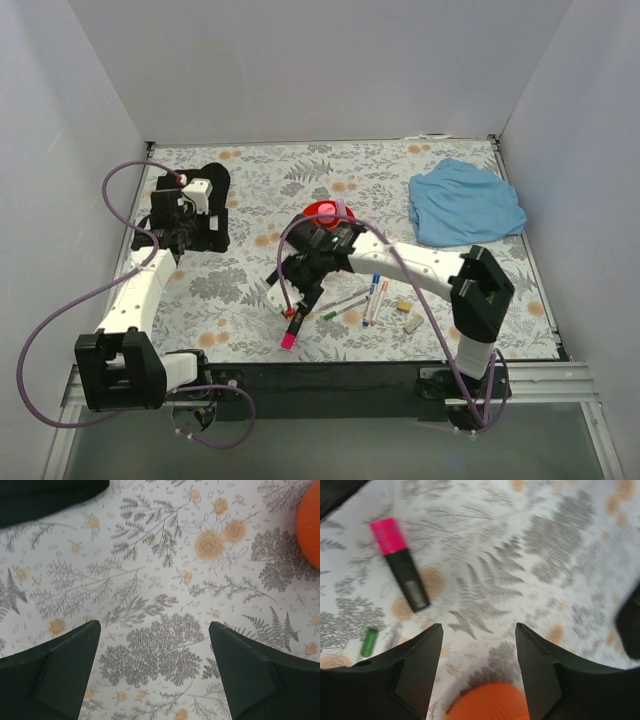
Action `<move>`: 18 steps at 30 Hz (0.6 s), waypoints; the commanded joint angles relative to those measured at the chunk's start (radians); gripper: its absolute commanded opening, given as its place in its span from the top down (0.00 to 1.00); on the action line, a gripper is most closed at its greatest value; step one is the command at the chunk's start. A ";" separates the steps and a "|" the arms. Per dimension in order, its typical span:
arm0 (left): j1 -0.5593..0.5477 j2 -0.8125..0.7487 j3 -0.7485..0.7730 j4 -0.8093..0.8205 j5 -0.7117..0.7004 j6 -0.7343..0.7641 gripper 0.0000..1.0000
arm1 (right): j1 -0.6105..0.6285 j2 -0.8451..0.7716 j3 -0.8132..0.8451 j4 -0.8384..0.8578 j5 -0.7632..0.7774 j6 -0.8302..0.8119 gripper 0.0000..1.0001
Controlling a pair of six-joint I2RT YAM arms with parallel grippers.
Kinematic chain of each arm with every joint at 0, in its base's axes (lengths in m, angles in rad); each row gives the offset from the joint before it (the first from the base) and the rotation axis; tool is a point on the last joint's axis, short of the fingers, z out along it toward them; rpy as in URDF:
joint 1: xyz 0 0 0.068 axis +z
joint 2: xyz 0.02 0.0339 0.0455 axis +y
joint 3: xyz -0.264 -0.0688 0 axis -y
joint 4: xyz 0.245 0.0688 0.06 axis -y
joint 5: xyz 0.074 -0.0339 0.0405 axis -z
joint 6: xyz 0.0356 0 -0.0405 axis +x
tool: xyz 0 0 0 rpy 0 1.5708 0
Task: Sort the stationery into containers
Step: Pick up the pen from the center of the board.
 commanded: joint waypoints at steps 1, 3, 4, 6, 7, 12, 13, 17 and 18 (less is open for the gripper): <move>0.082 -0.091 -0.047 -0.061 0.007 -0.042 0.08 | 0.127 0.053 0.042 -0.223 0.115 -0.272 0.31; 0.156 -0.114 -0.076 -0.067 0.013 -0.028 0.08 | 0.190 0.100 0.054 -0.228 0.148 -0.271 0.31; 0.176 -0.125 -0.085 -0.065 0.012 -0.019 0.09 | 0.204 0.117 0.065 -0.235 0.149 -0.271 0.31; 0.220 -0.168 -0.117 -0.059 0.015 0.012 0.08 | 0.237 0.166 0.104 -0.261 0.160 -0.274 0.32; 0.231 -0.185 -0.127 -0.058 0.016 0.021 0.09 | 0.244 0.182 0.121 -0.270 0.165 -0.273 0.32; 0.251 -0.254 -0.176 -0.082 0.024 0.050 0.08 | 0.281 0.277 0.219 -0.358 0.177 -0.244 0.34; 0.251 -0.263 -0.183 -0.085 0.030 0.056 0.09 | 0.284 0.291 0.229 -0.367 0.178 -0.236 0.34; 0.251 -0.272 -0.179 -0.084 0.039 0.057 0.09 | 0.290 0.355 0.272 -0.450 0.177 -0.216 0.39; 0.250 -0.272 -0.180 -0.079 0.039 0.055 0.09 | 0.290 0.369 0.276 -0.465 0.169 -0.217 0.40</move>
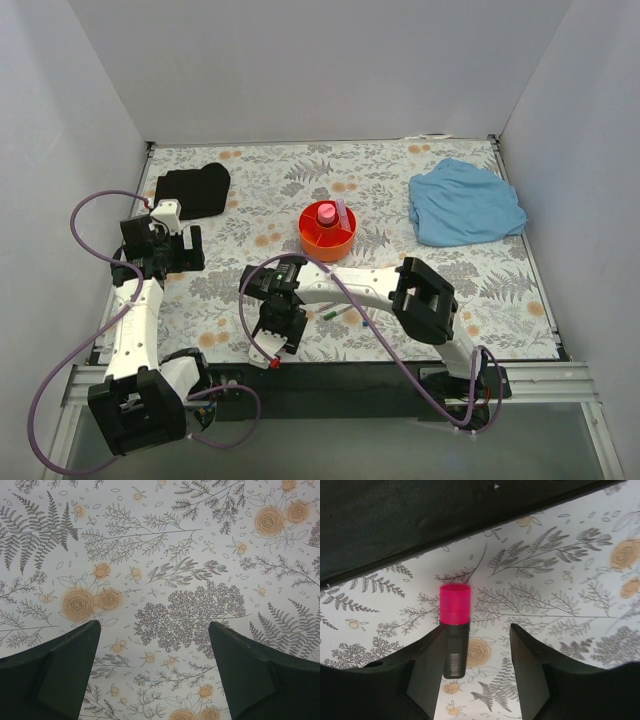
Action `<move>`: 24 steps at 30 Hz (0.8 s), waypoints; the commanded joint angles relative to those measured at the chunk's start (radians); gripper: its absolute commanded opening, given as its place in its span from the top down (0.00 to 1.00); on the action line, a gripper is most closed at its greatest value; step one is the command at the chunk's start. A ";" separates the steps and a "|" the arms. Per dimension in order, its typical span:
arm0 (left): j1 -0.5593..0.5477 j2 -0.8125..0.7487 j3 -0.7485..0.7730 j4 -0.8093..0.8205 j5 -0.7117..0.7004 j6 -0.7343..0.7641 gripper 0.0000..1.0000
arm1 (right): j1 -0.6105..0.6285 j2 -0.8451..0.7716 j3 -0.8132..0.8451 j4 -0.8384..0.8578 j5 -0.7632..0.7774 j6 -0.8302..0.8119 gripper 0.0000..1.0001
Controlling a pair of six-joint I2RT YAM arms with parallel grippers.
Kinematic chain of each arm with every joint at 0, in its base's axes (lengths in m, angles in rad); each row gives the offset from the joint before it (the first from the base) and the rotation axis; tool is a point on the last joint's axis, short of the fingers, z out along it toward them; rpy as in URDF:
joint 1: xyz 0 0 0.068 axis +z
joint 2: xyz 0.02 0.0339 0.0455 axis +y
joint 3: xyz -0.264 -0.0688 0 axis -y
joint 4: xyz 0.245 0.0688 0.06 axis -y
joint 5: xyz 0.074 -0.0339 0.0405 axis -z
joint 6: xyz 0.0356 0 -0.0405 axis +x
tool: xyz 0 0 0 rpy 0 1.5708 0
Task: Sort the stationery into containers
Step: Pick up the pen from the center of the board.
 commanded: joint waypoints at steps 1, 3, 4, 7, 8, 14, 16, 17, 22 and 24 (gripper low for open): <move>0.003 -0.023 -0.008 -0.007 0.023 0.015 0.09 | 0.007 0.049 0.051 -0.146 -0.004 0.005 0.40; 0.005 -0.022 -0.010 -0.002 0.028 0.015 0.09 | 0.009 0.040 0.041 -0.158 -0.012 0.004 0.40; 0.004 -0.022 -0.011 -0.001 0.028 0.015 0.09 | 0.009 0.035 0.036 -0.159 -0.012 0.004 0.40; 0.005 -0.017 -0.011 0.007 0.028 0.015 0.09 | 0.009 0.029 0.028 -0.159 -0.014 0.030 0.40; 0.005 -0.014 -0.013 0.010 0.028 0.014 0.09 | 0.009 0.034 0.030 -0.158 -0.012 0.040 0.40; 0.004 -0.016 -0.014 0.018 0.029 0.000 0.09 | 0.009 0.104 0.065 -0.143 0.000 0.116 0.41; 0.004 -0.023 -0.019 0.013 0.029 0.005 0.09 | 0.009 0.118 0.082 -0.137 -0.007 0.138 0.41; 0.005 -0.023 -0.020 0.013 0.028 0.005 0.09 | 0.009 0.127 0.084 -0.132 -0.010 0.152 0.41; 0.005 -0.029 -0.026 0.010 0.028 0.012 0.09 | 0.007 0.135 0.064 -0.094 -0.024 0.201 0.44; 0.005 -0.029 -0.026 0.013 0.026 0.011 0.09 | 0.007 0.132 0.048 -0.081 -0.021 0.221 0.52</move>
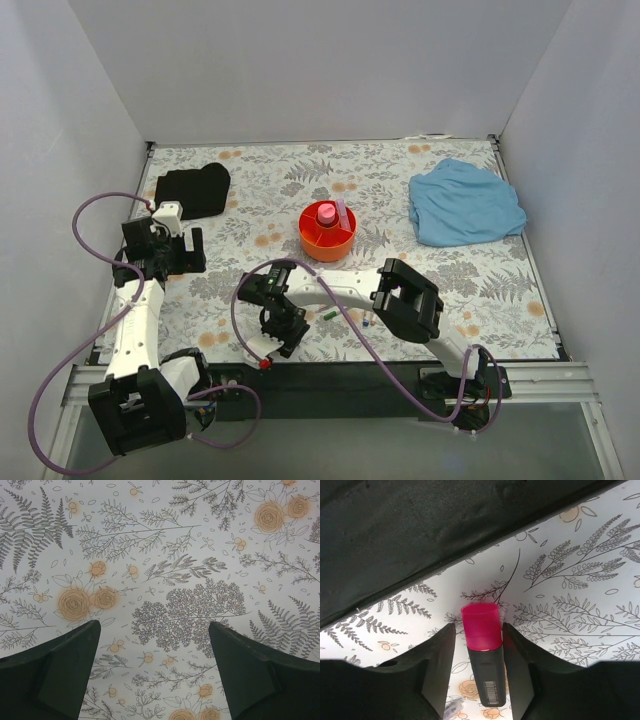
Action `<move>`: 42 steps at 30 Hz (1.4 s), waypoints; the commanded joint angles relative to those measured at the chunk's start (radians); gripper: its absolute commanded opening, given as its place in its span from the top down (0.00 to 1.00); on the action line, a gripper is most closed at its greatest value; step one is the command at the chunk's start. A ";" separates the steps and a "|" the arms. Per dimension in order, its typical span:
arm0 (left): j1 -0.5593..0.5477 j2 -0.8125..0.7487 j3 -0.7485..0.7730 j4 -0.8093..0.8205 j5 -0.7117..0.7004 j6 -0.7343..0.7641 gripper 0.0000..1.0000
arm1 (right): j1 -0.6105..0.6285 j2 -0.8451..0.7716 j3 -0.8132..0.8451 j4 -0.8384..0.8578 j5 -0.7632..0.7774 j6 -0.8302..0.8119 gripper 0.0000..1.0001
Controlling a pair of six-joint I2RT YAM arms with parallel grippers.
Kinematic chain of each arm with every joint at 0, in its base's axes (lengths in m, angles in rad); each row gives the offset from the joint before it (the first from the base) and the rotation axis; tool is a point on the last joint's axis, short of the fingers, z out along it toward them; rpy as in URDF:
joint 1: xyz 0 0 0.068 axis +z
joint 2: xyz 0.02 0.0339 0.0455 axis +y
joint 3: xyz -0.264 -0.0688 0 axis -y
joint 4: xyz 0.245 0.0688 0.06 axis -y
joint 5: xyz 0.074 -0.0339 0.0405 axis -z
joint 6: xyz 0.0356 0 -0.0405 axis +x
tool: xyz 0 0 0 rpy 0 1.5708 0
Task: Sort the stationery into containers
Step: Pick up the pen from the center of the board, then place the pen in the storage box.
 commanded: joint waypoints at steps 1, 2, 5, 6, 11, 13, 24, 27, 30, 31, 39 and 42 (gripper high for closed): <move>0.005 -0.030 -0.007 0.006 0.015 0.004 0.09 | 0.005 0.001 -0.022 0.035 -0.016 0.070 0.56; 0.004 -0.030 -0.007 0.009 0.015 0.003 0.09 | 0.005 -0.008 -0.033 0.047 -0.014 0.083 0.63; 0.005 -0.024 -0.007 0.015 0.015 -0.005 0.09 | 0.006 -0.031 -0.065 0.087 -0.011 0.138 0.76; 0.004 -0.022 -0.005 0.017 0.012 -0.007 0.09 | 0.003 -0.036 -0.067 0.096 -0.004 0.155 0.80; 0.004 0.007 0.039 0.009 0.022 -0.008 0.09 | -0.061 -0.125 0.096 0.096 0.019 0.253 0.87; 0.005 0.034 0.079 0.011 0.053 -0.002 0.09 | -0.145 -0.142 0.198 0.090 -0.005 0.297 0.89; -0.035 0.281 0.290 0.031 0.158 0.010 0.12 | -0.600 -0.234 0.474 0.394 -0.241 0.803 0.99; -0.108 0.335 0.323 0.043 0.133 -0.003 0.12 | -0.726 -0.308 0.346 0.600 -0.322 1.013 0.99; -0.215 0.383 0.346 0.075 0.059 -0.013 0.13 | -0.831 -0.274 0.369 0.619 -0.436 1.101 0.99; -0.233 0.395 0.359 0.095 0.052 -0.029 0.14 | -0.852 -0.260 0.372 0.622 -0.457 1.144 0.99; -0.245 0.573 0.464 0.112 0.026 -0.085 0.15 | -0.937 -0.531 -0.310 1.307 -0.499 1.279 0.99; -0.278 0.608 0.496 0.113 0.006 -0.069 0.16 | -0.939 -0.576 -0.429 1.404 -0.517 1.310 0.99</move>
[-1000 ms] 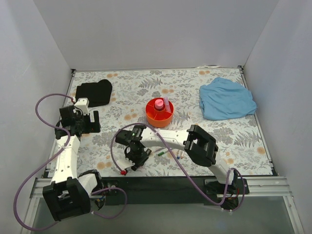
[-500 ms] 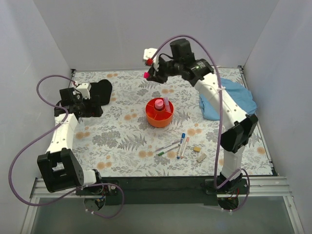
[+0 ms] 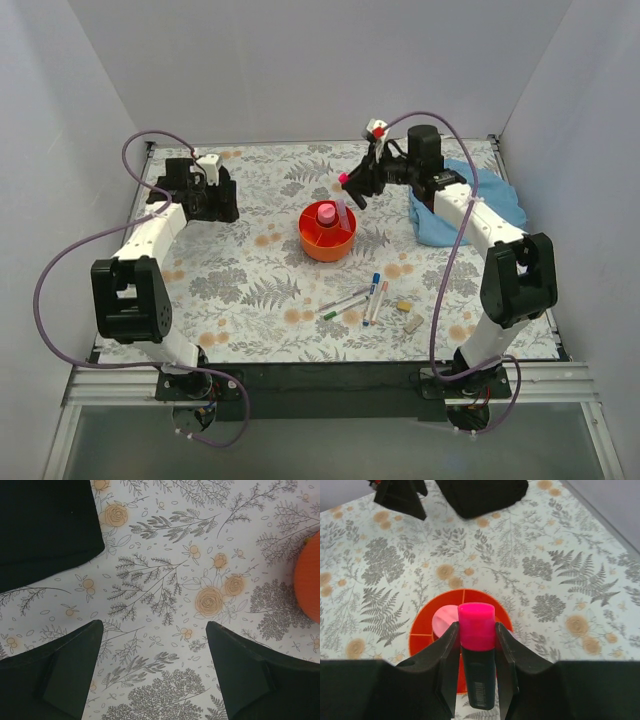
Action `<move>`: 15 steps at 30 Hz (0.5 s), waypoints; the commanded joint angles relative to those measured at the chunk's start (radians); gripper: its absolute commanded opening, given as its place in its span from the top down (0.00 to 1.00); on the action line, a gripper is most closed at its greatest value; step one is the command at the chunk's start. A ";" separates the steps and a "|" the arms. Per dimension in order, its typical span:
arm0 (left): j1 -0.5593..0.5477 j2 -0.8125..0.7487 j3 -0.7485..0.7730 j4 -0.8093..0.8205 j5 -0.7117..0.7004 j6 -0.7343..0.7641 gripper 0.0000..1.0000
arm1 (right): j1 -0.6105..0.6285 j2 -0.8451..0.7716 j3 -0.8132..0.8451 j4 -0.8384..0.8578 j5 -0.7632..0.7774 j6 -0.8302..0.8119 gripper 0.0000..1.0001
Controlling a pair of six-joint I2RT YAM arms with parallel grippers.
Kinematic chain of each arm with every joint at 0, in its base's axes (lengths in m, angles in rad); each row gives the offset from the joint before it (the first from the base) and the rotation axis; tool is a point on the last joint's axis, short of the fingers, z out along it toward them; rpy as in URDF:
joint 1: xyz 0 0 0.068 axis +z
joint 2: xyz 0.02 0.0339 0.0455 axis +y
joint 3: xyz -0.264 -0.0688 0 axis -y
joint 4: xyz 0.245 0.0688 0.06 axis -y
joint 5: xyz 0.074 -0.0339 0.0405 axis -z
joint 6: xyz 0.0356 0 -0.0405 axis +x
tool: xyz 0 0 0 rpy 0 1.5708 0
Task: Sort the stationery into containers
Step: Place the pen in the storage box.
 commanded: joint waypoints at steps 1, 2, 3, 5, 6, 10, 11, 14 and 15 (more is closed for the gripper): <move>-0.030 0.041 0.062 0.012 -0.052 0.006 0.16 | 0.018 -0.118 -0.118 0.378 -0.065 0.095 0.99; -0.033 0.052 0.066 0.012 -0.060 0.009 0.16 | 0.018 -0.119 -0.142 0.408 -0.065 0.103 0.99; -0.042 0.058 0.075 0.012 -0.068 0.016 0.16 | 0.018 -0.121 -0.168 0.457 -0.062 0.116 0.99; -0.050 0.076 0.082 0.012 -0.083 0.023 0.16 | 0.018 -0.105 -0.173 0.488 -0.053 0.132 0.99; -0.059 0.078 0.083 0.010 -0.088 0.026 0.16 | 0.015 -0.099 -0.172 0.491 -0.055 0.139 0.99; -0.078 0.089 0.086 0.009 -0.103 0.030 0.16 | 0.015 -0.075 -0.201 0.542 -0.052 0.187 0.99; -0.079 0.092 0.085 0.009 -0.106 0.027 0.16 | 0.017 -0.072 -0.215 0.588 -0.041 0.217 0.99; -0.079 0.093 0.083 0.004 -0.120 0.018 0.16 | 0.015 -0.064 -0.270 0.687 0.003 0.290 0.99; -0.079 0.093 0.083 0.003 -0.120 0.018 0.15 | 0.015 -0.061 -0.279 0.706 0.017 0.320 0.99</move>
